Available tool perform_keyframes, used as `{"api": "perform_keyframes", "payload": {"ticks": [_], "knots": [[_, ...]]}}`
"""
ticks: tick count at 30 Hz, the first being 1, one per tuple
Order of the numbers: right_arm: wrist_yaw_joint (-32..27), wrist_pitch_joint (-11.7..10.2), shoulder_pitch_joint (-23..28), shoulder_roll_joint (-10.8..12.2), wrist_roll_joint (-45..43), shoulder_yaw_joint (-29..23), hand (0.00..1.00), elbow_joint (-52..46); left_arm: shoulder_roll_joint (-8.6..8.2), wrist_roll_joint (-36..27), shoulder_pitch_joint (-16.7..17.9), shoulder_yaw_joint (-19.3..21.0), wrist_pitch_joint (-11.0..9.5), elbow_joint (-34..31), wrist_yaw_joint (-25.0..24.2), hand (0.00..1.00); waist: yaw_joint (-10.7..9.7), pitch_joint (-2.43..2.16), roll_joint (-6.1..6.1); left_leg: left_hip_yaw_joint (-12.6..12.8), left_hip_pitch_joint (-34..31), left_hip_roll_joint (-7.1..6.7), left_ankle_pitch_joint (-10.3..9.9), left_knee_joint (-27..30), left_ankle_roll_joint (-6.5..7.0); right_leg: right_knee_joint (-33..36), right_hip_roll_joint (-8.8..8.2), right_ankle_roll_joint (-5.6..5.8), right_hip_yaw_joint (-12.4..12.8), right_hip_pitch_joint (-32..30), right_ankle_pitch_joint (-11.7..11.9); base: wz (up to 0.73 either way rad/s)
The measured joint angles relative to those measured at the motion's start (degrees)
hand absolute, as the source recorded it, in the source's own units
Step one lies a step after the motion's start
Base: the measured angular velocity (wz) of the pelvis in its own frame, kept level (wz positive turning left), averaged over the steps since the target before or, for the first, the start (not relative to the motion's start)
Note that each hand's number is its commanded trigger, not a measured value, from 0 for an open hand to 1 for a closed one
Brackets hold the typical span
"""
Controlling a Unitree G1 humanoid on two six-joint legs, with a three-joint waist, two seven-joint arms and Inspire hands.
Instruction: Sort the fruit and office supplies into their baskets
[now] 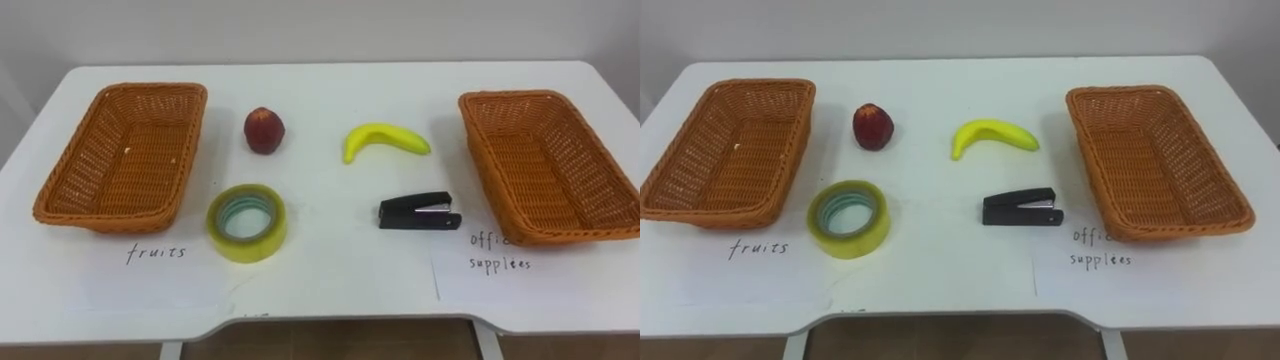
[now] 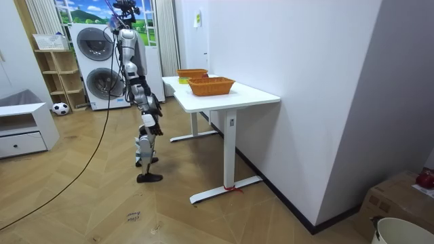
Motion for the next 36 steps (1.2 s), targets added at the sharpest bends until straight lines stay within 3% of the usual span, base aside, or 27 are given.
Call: {"api": "perform_keyframes", "payload": {"ticks": [7,11,14,18,21,27,29,32,36], "knots": [[-0.9,1.5,2.3,-0.2,7.8,-8.4,0.00,0.7,0.32,0.1,1.3,3.9,0.5,-0.4,-0.4,0.00,-1.4,0.21,-1.43,0.0,0.6,0.03,-0.1,-0.1,0.00,0.0,0.04,0.01,0.0,0.6,0.0,0.00],[-2.5,1.6,3.1,-0.5,8.4,-16.5,0.00,0.7,0.45,0.1,3.1,7.7,0.7,-0.3,-0.6,0.00,-3.0,0.01,-1.94,0.3,0.8,0.07,-0.1,-0.1,0.01,0.2,0.13,0.00,0.9,0.5,0.0,-0.05],[-4.6,1.5,3.6,-0.9,10.8,-19.6,0.00,0.7,0.92,0.1,3.2,9.7,0.7,-0.3,-0.5,0.00,-3.1,-0.05,-2.14,0.5,0.9,0.10,-0.1,-0.1,0.04,0.8,0.13,0.00,1.4,0.0,0.0,-0.10],[-7.2,1.5,3.7,-1.0,12.8,-23.4,0.00,0.6,2.22,0.1,3.5,10.0,0.7,-0.4,-0.1,0.00,-4.0,-0.06,-2.56,0.6,1.0,0.07,-0.1,-0.1,0.10,1.0,0.09,-0.01,1.4,-0.2,0.0,-0.03],[-9.3,1.5,3.8,-1.2,13.7,-25.1,0.00,0.2,2.23,0.1,3.6,10.0,1.1,-0.3,0.5,0.00,-4.5,-0.08,-2.55,0.6,1.2,0.04,-0.2,-0.1,0.12,1.0,0.08,-0.01,1.4,-0.5,0.0,-0.04],[-17.1,1.5,4.2,-2.2,15.4,-31.7,0.00,-5.6,2.25,0.0,4.1,10.5,1.8,-0.3,1.0,0.00,-7.0,-0.23,-2.88,0.6,1.1,0.03,-0.2,-0.1,0.15,1.1,0.11,-0.02,1.7,-0.4,0.0,-0.01],[-21.5,1.4,4.9,-2.3,18.1,-35.6,0.00,-13.4,2.26,0.0,5.0,11.1,1.9,-0.8,1.1,0.00,-8.5,-0.36,-3.31,0.6,1.2,-0.05,-0.2,-0.2,0.18,1.2,0.08,-0.01,1.7,-0.4,0.0,0.00],[-26.8,-0.4,4.6,-4.0,20.8,-36.3,0.00,-19.5,2.56,0.0,5.7,11.2,2.0,-3.4,2.1,0.00,-9.5,-0.09,-4.17,0.6,1.0,-0.06,-0.2,-0.2,0.23,1.0,0.09,-0.05,1.7,-0.5,-0.1,-0.02],[-33.7,-3.0,4.2,-5.4,21.0,-38.6,0.00,-24.8,3.07,0.2,5.7,11.5,2.0,-4.8,2.3,0.00,-9.4,-0.17,-5.10,0.7,0.6,-0.04,-0.3,-0.2,0.21,0.9,0.16,-0.12,1.9,-1.3,-0.2,-0.01]]}}
